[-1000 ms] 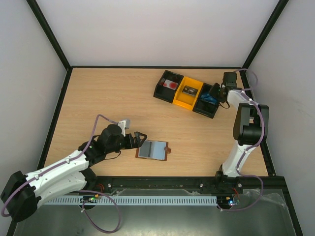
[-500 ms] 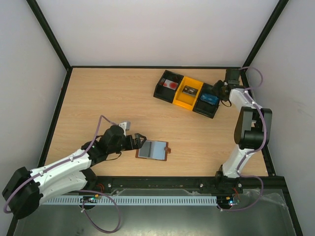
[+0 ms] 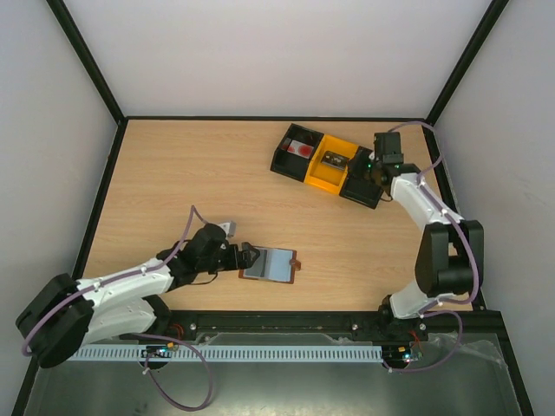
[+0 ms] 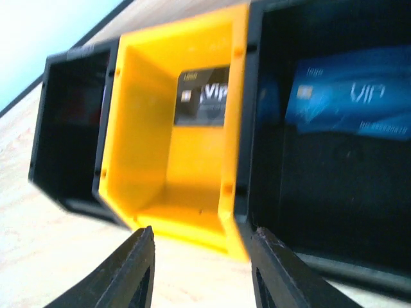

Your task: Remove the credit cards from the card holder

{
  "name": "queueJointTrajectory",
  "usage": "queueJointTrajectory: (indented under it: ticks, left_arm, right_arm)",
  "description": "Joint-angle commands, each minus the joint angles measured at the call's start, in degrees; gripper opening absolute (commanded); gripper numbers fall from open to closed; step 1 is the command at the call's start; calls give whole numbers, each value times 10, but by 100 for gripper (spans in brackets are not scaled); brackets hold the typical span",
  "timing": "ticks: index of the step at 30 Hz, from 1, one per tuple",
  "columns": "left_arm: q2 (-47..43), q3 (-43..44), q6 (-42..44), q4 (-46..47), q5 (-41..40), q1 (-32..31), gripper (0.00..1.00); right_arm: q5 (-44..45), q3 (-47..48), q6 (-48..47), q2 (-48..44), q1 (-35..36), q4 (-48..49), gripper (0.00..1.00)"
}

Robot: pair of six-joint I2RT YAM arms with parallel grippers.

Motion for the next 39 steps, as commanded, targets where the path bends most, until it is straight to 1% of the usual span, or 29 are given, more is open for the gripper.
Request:
queueJointTrajectory:
  ticks: [1,3,8,11,17,20,24,27,30,33,39]
  left_arm:
    - [38,-16,8,54,40,-1,94]
    - [50,-17,6,63,42,-3,92]
    - [56,-24,-7,91,43,-8,87]
    - [59,-28,-14,101,59,-8,82]
    - [74,-35,-29,131,87,-11,67]
    - [70,-41,-34,138,92,-15,65]
    - [57,-56,-39,137,86,-16,64]
    - [50,-58,-35,123,76,-16,64]
    - [38,-59,-34,113,69,-16,67]
    - [22,-62,-34,108,60,-16,67]
    - [23,-61,-28,104,61,-16,64]
  right_arm:
    - [-12,-69,18,-61,31,6,41]
    - [-1,-103,46,-91,61,21,41]
    - [31,-164,106,-140,167,60,41]
    - [62,-197,138,-164,240,78,41]
    - [93,-223,164,-159,368,67,41]
    - [114,-237,187,-150,425,68,41]
    - [132,-267,226,-148,494,94,41]
    - [142,-291,254,-147,531,119,41]
    - [155,-306,277,-140,556,129,42]
    - [151,-325,301,-136,570,152,42]
    - [160,-342,321,-133,584,152,41]
